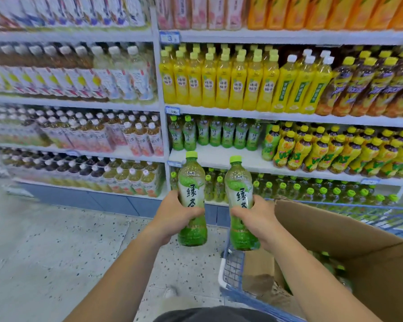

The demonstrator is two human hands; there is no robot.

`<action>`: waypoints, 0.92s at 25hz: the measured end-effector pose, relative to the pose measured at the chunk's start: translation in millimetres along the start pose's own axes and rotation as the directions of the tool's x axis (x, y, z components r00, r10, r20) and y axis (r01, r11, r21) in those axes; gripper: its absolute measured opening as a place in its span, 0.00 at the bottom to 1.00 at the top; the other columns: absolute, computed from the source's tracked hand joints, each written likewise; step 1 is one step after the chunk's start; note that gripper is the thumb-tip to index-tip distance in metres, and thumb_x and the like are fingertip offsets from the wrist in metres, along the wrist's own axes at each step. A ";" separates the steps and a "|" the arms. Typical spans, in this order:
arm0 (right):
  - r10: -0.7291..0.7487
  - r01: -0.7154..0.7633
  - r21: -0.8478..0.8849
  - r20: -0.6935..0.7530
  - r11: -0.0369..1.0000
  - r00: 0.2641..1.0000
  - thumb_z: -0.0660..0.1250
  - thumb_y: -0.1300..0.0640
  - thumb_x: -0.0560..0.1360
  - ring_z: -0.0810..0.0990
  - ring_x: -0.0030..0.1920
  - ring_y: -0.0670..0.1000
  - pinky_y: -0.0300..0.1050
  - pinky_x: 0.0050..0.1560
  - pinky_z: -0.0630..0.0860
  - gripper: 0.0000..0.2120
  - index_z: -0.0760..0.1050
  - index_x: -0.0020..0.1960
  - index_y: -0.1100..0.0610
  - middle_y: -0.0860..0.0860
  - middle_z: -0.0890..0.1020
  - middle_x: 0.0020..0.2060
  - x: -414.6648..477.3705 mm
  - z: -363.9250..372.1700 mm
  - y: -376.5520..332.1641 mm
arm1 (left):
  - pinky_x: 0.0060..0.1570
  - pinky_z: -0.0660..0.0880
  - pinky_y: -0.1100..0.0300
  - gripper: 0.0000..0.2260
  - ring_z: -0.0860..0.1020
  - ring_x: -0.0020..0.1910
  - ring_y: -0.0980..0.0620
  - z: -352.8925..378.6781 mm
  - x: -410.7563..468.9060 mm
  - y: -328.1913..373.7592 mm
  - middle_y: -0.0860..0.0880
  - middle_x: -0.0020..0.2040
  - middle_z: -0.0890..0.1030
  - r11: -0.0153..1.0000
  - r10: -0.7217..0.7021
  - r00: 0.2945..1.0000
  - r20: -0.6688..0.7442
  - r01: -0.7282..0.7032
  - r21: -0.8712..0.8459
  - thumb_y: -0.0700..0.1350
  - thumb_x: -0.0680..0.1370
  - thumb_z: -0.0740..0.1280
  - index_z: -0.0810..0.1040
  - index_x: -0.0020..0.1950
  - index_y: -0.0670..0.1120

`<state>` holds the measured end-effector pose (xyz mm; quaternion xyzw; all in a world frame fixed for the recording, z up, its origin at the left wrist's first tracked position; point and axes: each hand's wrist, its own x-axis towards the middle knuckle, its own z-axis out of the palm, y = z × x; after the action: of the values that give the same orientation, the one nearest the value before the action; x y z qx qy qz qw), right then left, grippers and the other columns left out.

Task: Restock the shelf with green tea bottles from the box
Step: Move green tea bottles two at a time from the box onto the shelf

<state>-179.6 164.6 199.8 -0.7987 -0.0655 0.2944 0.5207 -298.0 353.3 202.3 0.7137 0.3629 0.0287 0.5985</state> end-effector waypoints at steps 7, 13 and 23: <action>-0.042 0.043 -0.033 0.033 0.999 0.999 0.75 0.55 0.68 0.83 0.45 0.52 0.47 0.39 0.80 0.16 0.76 0.54 0.51 0.50 0.84 0.46 35.1 82.6 -45.1 | 0.49 0.84 0.47 0.21 0.86 0.45 0.53 -93.2 43.7 -4.2 0.53 0.47 0.87 0.996 0.071 0.997 -0.012 -0.072 -0.050 0.44 0.66 0.80 0.78 0.57 0.51; -0.026 0.026 0.000 -0.063 1.000 0.998 0.77 0.55 0.68 0.83 0.45 0.50 0.46 0.38 0.78 0.16 0.74 0.50 0.45 0.47 0.83 0.46 92.4 174.7 -82.3 | 0.45 0.83 0.55 0.23 0.84 0.43 0.59 -183.8 120.2 -11.2 0.54 0.48 0.85 0.980 0.155 0.988 0.015 -0.155 0.127 0.50 0.64 0.80 0.76 0.56 0.55; 0.098 -0.072 0.110 -0.250 0.991 0.963 0.78 0.54 0.69 0.83 0.36 0.41 0.38 0.32 0.77 0.14 0.78 0.51 0.46 0.42 0.85 0.39 220.4 236.1 -61.4 | 0.35 0.76 0.71 0.21 0.81 0.43 0.64 -190.7 273.5 -52.0 0.65 0.45 0.81 0.972 0.186 0.973 0.135 -0.203 0.119 0.48 0.66 0.79 0.74 0.54 0.59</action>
<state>-114.0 470.1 97.4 -0.8050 0.0511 0.2141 0.5509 -212.8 664.3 103.0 0.7842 0.2548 0.0193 0.5654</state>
